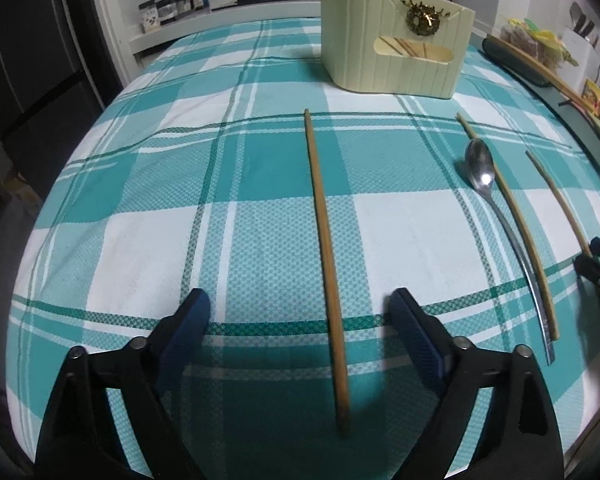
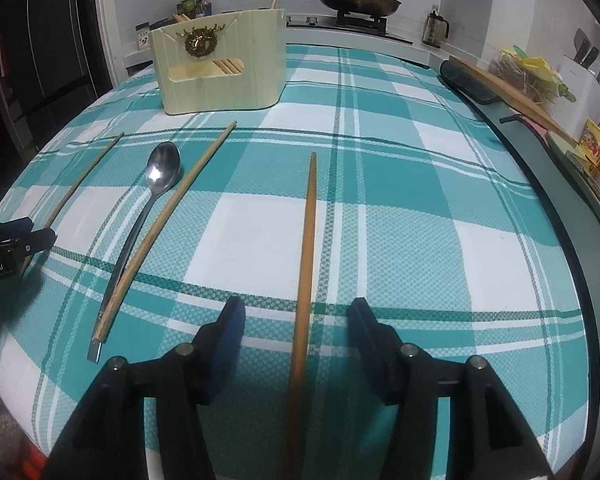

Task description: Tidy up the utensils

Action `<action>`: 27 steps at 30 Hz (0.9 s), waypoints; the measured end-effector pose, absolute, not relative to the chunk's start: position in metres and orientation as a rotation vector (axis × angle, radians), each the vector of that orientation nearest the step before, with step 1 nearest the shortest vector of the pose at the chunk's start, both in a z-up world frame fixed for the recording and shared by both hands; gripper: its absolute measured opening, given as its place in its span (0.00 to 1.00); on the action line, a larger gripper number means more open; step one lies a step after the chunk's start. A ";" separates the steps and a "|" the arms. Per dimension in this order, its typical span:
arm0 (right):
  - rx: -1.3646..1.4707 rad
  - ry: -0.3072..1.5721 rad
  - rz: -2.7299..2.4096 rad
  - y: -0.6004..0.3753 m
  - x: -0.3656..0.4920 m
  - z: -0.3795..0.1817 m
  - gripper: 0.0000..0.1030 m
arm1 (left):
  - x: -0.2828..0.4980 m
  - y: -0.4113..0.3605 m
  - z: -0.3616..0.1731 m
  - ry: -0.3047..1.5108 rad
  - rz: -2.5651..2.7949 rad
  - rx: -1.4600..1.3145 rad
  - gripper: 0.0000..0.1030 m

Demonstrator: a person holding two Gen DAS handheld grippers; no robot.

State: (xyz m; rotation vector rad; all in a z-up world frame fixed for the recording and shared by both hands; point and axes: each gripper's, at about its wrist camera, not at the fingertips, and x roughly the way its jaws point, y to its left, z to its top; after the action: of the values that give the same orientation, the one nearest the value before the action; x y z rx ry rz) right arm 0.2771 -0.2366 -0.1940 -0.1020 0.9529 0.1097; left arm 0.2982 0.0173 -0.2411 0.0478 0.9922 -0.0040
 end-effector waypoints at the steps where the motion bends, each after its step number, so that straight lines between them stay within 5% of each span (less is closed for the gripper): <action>1: -0.099 0.951 0.112 -0.237 0.279 -0.195 0.58 | 0.300 0.021 -0.243 1.001 -0.008 0.032 0.96; 27: -0.099 0.888 0.107 -0.239 0.281 -0.199 0.63 | 0.298 0.025 -0.246 0.967 -0.029 0.030 1.00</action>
State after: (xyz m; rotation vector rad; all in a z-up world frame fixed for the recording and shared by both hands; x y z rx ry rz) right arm 0.2808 -0.2386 -0.1988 -0.0987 0.8876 0.1066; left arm 0.2983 0.0246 -0.2462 0.0305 0.9670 -0.0293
